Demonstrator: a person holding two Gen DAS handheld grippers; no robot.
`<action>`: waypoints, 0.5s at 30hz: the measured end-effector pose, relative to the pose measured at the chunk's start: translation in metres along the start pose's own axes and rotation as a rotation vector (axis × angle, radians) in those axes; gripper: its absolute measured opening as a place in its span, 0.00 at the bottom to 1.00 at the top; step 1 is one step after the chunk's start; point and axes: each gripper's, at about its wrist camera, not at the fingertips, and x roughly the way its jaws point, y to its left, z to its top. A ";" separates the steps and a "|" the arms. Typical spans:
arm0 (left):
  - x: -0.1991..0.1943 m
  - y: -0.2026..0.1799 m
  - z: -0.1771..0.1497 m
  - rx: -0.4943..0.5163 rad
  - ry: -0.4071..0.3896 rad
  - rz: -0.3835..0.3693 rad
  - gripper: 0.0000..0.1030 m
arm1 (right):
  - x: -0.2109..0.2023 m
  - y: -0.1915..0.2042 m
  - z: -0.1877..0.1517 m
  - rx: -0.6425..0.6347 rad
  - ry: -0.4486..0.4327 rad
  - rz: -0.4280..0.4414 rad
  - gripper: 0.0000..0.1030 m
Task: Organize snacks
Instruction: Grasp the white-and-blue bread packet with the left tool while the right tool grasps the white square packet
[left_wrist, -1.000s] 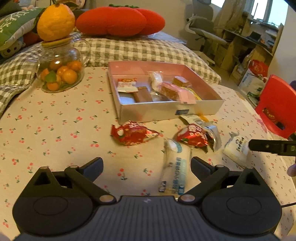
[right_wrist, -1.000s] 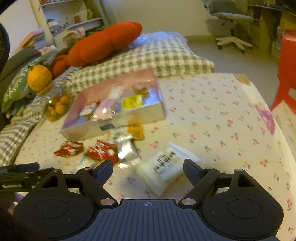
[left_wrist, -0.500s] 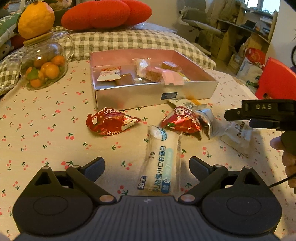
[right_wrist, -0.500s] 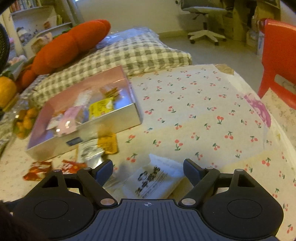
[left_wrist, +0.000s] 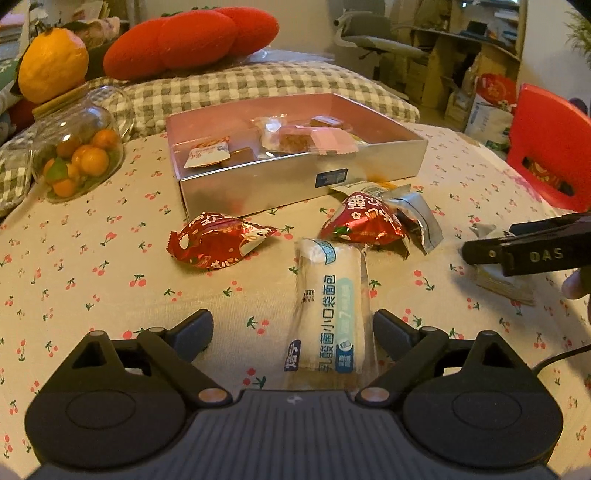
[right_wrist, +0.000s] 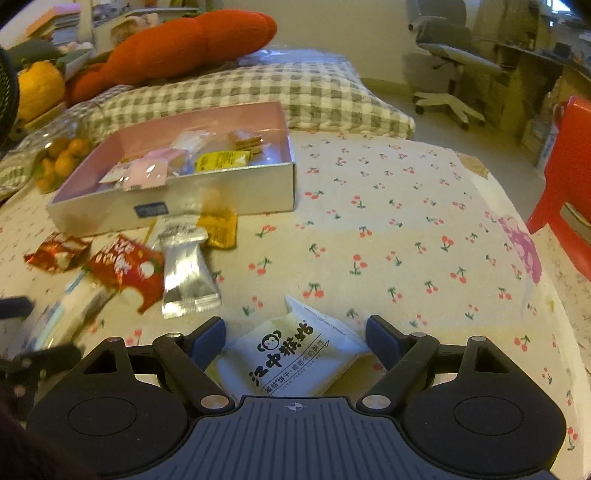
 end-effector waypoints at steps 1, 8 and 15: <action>-0.001 0.001 -0.001 0.002 -0.002 -0.002 0.88 | -0.001 -0.002 -0.002 -0.002 -0.001 0.006 0.83; -0.002 0.003 0.000 0.001 -0.009 -0.011 0.82 | -0.007 -0.012 -0.008 -0.003 -0.005 0.028 0.82; -0.004 0.002 0.001 0.008 -0.014 -0.028 0.66 | -0.010 -0.011 -0.007 -0.012 -0.013 0.023 0.62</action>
